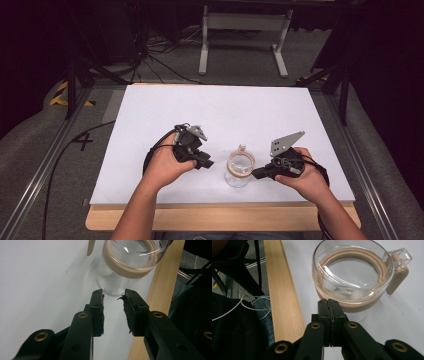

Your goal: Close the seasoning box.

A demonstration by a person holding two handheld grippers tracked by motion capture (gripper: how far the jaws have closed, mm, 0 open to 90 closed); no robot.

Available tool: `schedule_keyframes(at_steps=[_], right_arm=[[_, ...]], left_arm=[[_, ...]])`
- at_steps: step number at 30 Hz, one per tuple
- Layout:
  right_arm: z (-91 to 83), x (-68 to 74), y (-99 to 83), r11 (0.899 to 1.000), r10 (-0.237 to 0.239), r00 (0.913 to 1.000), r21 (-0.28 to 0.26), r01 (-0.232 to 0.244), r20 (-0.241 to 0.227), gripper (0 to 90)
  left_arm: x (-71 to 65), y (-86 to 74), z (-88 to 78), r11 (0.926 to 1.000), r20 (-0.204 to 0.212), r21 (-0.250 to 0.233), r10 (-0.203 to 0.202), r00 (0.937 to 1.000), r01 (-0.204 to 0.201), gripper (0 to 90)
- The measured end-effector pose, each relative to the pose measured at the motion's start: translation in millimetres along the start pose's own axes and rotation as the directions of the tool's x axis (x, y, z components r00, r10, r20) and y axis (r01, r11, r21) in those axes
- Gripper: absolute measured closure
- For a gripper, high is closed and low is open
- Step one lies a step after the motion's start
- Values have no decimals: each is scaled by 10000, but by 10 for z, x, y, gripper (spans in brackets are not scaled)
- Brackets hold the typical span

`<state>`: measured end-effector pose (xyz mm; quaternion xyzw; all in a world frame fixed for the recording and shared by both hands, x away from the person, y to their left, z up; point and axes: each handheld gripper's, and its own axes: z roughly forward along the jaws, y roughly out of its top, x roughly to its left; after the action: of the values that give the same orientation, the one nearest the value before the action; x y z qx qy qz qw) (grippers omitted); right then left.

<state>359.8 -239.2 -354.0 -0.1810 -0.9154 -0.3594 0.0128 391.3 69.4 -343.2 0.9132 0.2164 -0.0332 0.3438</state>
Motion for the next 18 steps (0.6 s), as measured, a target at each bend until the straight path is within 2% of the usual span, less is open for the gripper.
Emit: schedule_keyframes(at_steps=[9,15,16,18], right_arm=[[-18,0,-7,9999,76,10000,83,-76,-6,897],[-114,-13,13,9996,-29,9999,-298,34,159,895],[-148,-20,23,9989,-69,9997,-455,79,217,894],[-233,-40,44,9964,-83,9992,-845,116,392,879]], left_arm=[[15,-7,-27,9996,-150,-285,-43,9999,39,697],[23,-45,-74,9977,-379,-629,-262,9989,238,673],[13,-59,-77,9951,-432,-866,-512,9978,474,660],[18,-87,-111,9936,-559,-987,-600,9966,543,649]])
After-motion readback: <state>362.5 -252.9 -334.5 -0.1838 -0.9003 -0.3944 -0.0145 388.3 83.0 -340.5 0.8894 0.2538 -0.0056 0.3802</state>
